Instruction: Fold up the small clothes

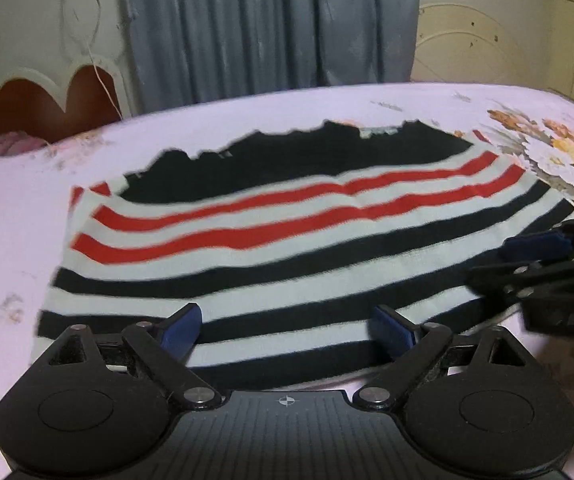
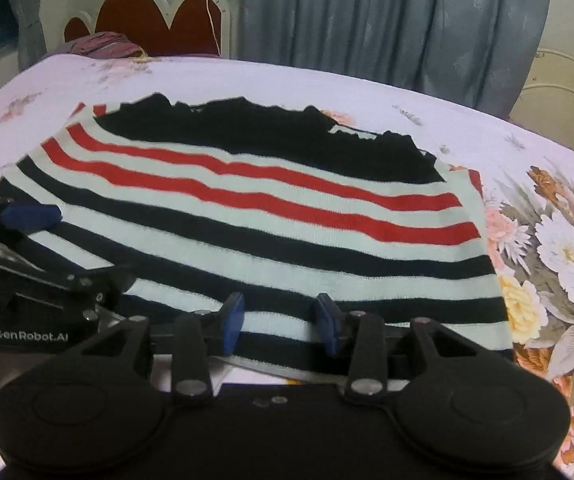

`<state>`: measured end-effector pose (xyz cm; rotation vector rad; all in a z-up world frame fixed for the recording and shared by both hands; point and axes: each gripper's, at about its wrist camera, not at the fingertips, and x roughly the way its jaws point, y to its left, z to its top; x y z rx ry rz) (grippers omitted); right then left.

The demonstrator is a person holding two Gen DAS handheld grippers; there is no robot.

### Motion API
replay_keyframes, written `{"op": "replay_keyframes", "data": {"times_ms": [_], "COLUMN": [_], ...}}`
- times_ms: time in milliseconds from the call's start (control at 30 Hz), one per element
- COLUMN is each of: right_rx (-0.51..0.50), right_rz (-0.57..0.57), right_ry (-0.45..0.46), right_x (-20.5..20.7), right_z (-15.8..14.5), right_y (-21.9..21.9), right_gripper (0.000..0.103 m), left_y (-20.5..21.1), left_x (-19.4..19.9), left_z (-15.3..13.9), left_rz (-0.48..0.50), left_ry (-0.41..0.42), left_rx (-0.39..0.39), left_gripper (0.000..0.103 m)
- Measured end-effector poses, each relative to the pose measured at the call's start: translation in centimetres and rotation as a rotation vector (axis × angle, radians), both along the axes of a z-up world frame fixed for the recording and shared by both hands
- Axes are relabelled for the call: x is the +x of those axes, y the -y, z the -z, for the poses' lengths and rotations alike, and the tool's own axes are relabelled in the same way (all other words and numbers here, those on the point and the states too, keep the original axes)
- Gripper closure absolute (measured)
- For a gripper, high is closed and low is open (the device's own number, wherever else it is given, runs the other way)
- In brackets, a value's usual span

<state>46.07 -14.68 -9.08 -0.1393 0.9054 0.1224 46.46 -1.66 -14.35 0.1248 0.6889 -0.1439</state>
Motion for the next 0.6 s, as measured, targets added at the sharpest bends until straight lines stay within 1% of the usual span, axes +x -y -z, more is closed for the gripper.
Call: {"op": "replay_keyframes", "data": {"times_ms": [33, 100, 167, 233, 267, 333, 400, 433, 467, 533, 600], "right_rx": [0.006, -0.028, -0.049, -0.095, -0.096, -0.032, -0.047, -0.057, -0.045, -0.028, -0.049], "right_rz": [0.003, 0.037, 0.088, 0.153, 0.192, 0.209, 0.191, 0.190, 0.197, 0.202, 0.207], "right_ry": [0.009, 0.013, 0.000, -0.016, -0.028, -0.040, -0.041, -0.043, -0.035, -0.012, -0.050], "right_x": [0.0, 0.0, -0.4, -0.8, -1.3, -2.2, -2.3, -2.2, -2.1, -2.4, -2.1], "right_z": [-0.3, -0.5, -0.6, -0.3, -0.1, 0.1, 0.0, -0.2, -0.5, -1.2, -0.3], "right_y": [0.3, 1.5, 3.5, 6.2, 7.9, 10.0, 9.8, 9.5, 9.4, 9.4, 9.7], "right_gripper": [0.065, 0.066, 0.067, 0.067, 0.069, 0.071, 0.072, 0.074, 0.077, 0.077, 0.079], "left_y": [-0.6, -2.5, -4.3, -6.3, -7.3, -8.3, -7.8, -7.6, -7.5, -7.4, -7.4], "left_x": [0.2, 0.4, 0.2, -0.4, -0.7, -1.2, -1.1, -1.1, -1.0, -0.8, -0.7], "left_z": [-0.1, -0.1, 0.2, 0.5, 0.7, 0.9, 0.7, 0.5, 0.3, 0.5, 0.8], "left_rz": [-0.016, -0.065, -0.102, -0.141, -0.160, -0.154, -0.156, -0.164, -0.171, -0.183, -0.184], "left_ry": [-0.001, -0.010, -0.012, -0.014, -0.014, -0.015, -0.016, -0.014, -0.013, -0.026, -0.031], "left_rx": [0.000, -0.021, -0.013, -0.002, -0.007, -0.033, -0.005, -0.004, -0.010, -0.006, -0.003], "left_gripper": [0.011, 0.011, 0.011, 0.011, 0.011, 0.012, 0.012, 0.012, 0.012, 0.012, 0.012]}}
